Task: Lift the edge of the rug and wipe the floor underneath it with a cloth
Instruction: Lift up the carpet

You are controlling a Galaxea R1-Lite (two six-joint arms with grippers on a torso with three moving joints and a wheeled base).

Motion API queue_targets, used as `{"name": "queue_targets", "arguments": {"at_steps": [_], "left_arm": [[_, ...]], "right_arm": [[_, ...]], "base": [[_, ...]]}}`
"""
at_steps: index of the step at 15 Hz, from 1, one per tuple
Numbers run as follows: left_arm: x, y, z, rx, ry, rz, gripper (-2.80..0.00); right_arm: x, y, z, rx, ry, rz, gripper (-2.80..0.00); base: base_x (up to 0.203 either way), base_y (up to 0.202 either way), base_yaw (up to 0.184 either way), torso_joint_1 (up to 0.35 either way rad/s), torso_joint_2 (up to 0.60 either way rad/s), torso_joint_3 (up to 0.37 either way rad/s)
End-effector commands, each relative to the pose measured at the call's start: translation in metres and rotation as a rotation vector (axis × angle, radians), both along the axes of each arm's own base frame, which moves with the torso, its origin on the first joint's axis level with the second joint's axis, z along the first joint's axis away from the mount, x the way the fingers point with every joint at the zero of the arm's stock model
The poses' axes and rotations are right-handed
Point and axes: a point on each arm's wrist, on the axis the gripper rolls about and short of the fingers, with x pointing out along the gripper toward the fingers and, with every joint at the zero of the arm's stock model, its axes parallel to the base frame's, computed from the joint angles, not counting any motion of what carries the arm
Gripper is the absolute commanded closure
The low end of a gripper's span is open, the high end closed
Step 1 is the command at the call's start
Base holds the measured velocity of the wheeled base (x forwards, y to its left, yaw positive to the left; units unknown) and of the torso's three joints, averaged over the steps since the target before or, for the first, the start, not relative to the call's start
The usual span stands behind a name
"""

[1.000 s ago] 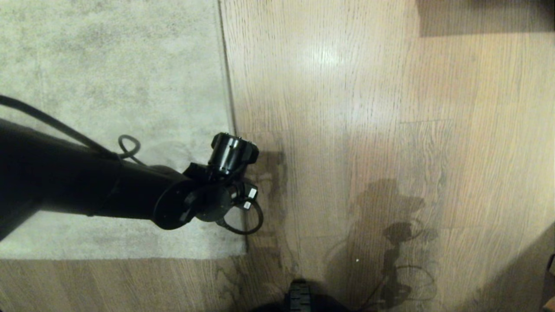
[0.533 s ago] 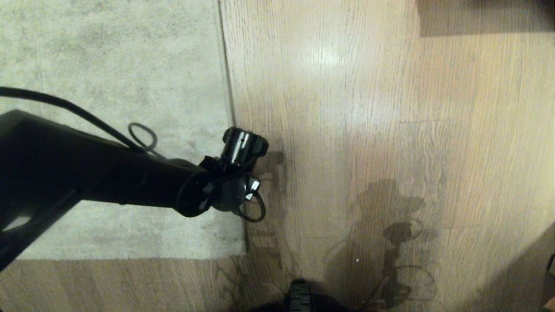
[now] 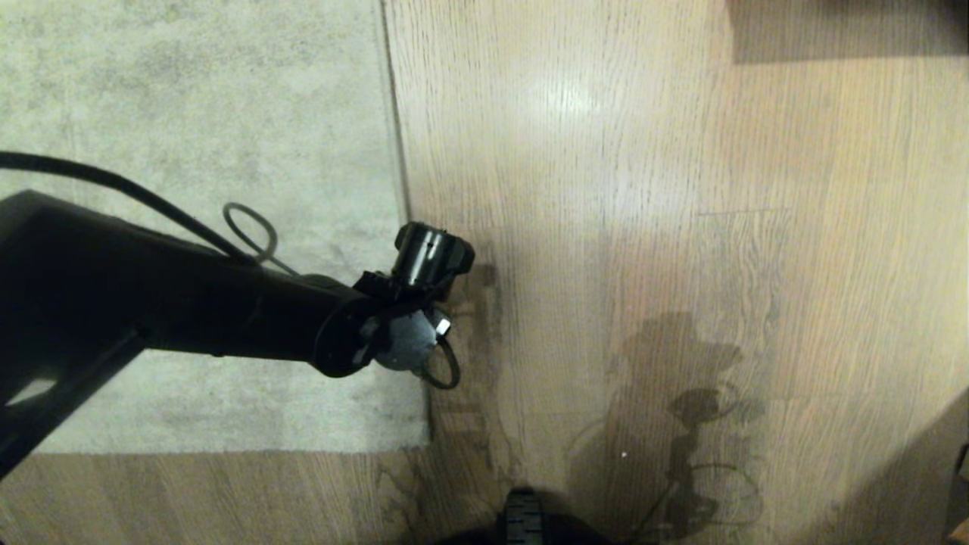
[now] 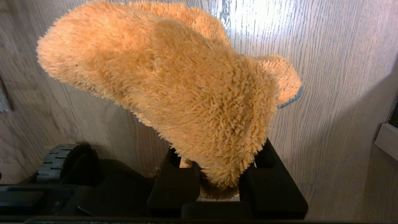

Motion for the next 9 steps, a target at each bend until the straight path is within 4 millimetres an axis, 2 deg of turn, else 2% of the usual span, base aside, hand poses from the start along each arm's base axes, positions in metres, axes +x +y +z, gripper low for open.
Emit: {"name": "queue_targets", "arguments": {"at_steps": [1, 9], "left_arm": [[-0.0016, 0.002, 0.0037, 0.019, -0.014, 0.025, -2.8], [0.001, -0.0003, -0.0019, 0.033, -0.015, 0.039, -2.8]], "right_arm": [[0.0001, 0.0, 0.0001, -0.001, 0.001, 0.0, 0.0], [0.0001, 0.0, 0.0001, -0.001, 0.001, 0.0, 0.0]], "base": [[0.0, 0.0, 0.0, 0.0, 0.0, 0.0], [0.0, 0.0, 0.0, 0.0, 0.0, 0.0]]}}
